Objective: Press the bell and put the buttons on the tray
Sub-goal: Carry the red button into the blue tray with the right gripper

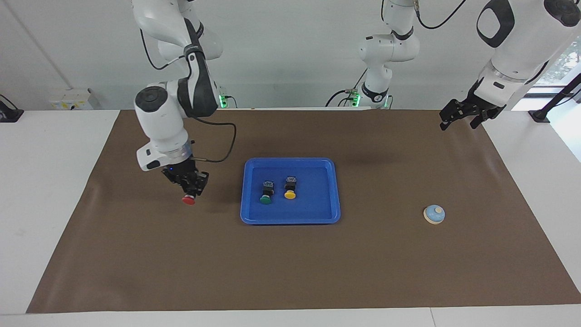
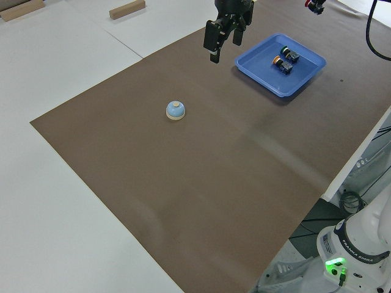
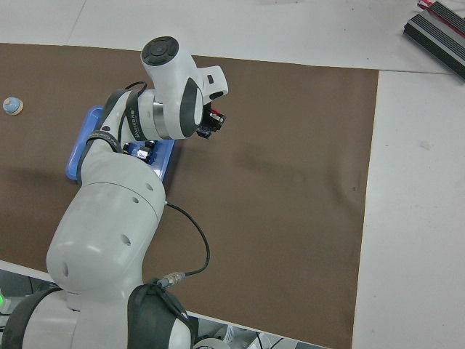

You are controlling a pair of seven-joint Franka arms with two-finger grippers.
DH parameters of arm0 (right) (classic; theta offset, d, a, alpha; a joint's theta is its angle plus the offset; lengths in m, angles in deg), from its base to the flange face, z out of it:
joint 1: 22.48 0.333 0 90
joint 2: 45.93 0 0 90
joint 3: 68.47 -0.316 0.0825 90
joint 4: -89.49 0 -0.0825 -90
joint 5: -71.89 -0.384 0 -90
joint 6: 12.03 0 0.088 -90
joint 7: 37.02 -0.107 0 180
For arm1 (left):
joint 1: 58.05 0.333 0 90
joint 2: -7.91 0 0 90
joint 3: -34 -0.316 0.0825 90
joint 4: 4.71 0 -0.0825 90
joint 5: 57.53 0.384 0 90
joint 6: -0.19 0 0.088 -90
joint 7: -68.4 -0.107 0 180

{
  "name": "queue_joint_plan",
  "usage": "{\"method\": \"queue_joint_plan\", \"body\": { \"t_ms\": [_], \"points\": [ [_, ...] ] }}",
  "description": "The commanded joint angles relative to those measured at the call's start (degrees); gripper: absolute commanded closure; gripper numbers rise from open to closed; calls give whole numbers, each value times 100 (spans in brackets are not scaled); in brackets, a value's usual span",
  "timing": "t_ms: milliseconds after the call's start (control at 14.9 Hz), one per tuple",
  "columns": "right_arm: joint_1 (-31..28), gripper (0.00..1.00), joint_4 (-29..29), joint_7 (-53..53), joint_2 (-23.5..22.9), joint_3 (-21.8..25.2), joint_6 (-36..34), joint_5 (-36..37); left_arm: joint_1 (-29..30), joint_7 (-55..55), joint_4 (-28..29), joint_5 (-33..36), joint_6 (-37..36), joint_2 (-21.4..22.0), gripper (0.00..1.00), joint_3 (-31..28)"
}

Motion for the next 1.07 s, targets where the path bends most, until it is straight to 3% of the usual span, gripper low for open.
{"method": "queue_joint_plan", "body": {
  "t_ms": [0,335,603,804,1005],
  "points": [
    [543,100,-347,-476,-141,11,-230,-77,0,13,-32,-8,-69,34,0,-12],
    [1510,100,-892,-1013,-457,20,-337,-569,0,22,-32,-8,-69,34,0,-12],
    [2266,100,-1305,-1689,-1141,37,-223,-464,0,13,-32,-8,-69,34,0,-12],
    [2609,100,-1604,-1997,-1625,37,5,-210,0,13,-32,-8,-69,34,0,-12],
    [2760,100,-1456,-2130,-1794,46,576,-59,0,21,-32,-8,-69,34,0,-12]
  ]
}}
